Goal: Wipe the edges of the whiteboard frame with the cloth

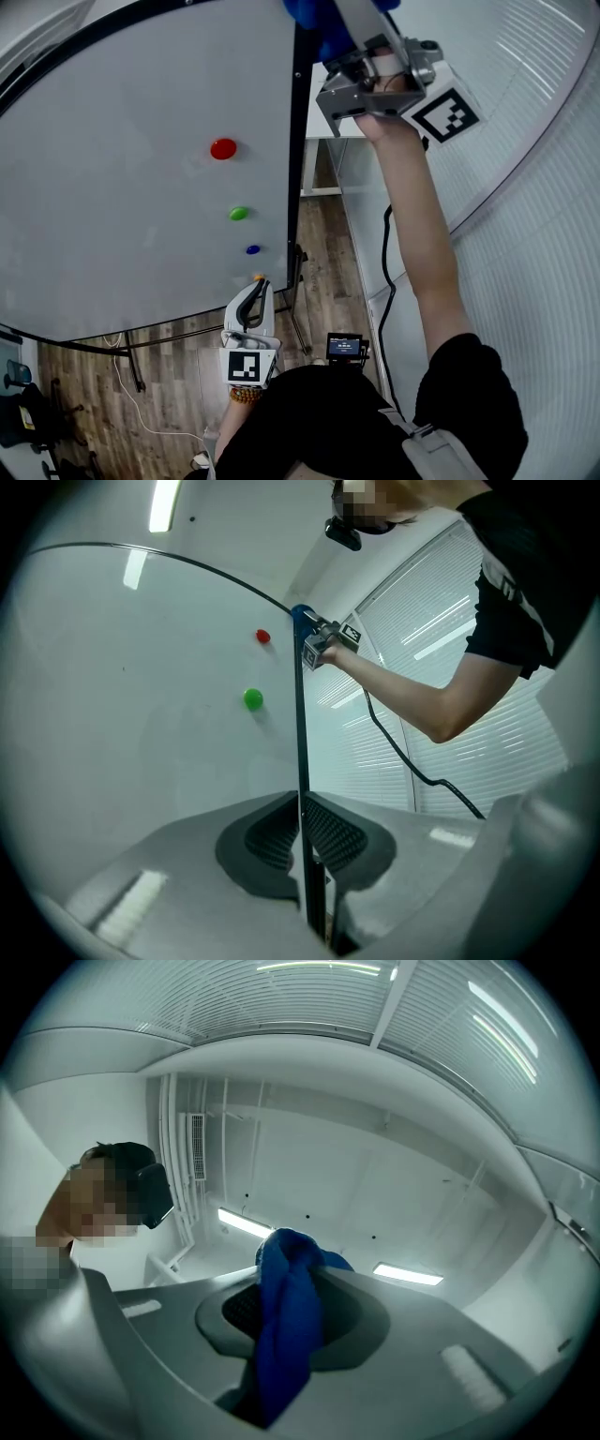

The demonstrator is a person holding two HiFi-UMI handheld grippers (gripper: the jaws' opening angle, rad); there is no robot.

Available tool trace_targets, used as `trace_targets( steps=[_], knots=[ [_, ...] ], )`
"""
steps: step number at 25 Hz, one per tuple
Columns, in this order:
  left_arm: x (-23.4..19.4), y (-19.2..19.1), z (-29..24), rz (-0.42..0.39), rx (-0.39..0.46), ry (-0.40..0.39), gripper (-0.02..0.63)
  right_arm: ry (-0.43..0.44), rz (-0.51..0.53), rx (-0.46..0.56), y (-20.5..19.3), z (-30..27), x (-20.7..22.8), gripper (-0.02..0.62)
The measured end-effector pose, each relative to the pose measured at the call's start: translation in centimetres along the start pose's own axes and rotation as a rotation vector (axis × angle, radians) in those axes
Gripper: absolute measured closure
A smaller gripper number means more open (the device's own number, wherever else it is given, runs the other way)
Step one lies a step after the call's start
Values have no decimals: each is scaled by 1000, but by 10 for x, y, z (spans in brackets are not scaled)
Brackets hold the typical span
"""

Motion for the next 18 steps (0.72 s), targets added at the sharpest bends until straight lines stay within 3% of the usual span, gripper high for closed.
trace_targets(
  steps=[6,18],
  knots=[
    [7,2,-3,-1,35,-47,494,7,-49,30,-1,0,-3,489],
    [1,13,-10,18,27,-47,494,8,-83,49,-3,3,3,492]
  ],
)
Point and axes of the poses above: the fingertips, and each gripper's own axes: z backward along the fingers, x to its right, y out of its top, the point moved 7 cm from there along z, backward along the fingers, and after that the axes turned 7 degrees about -y, right-handed, at the moved point
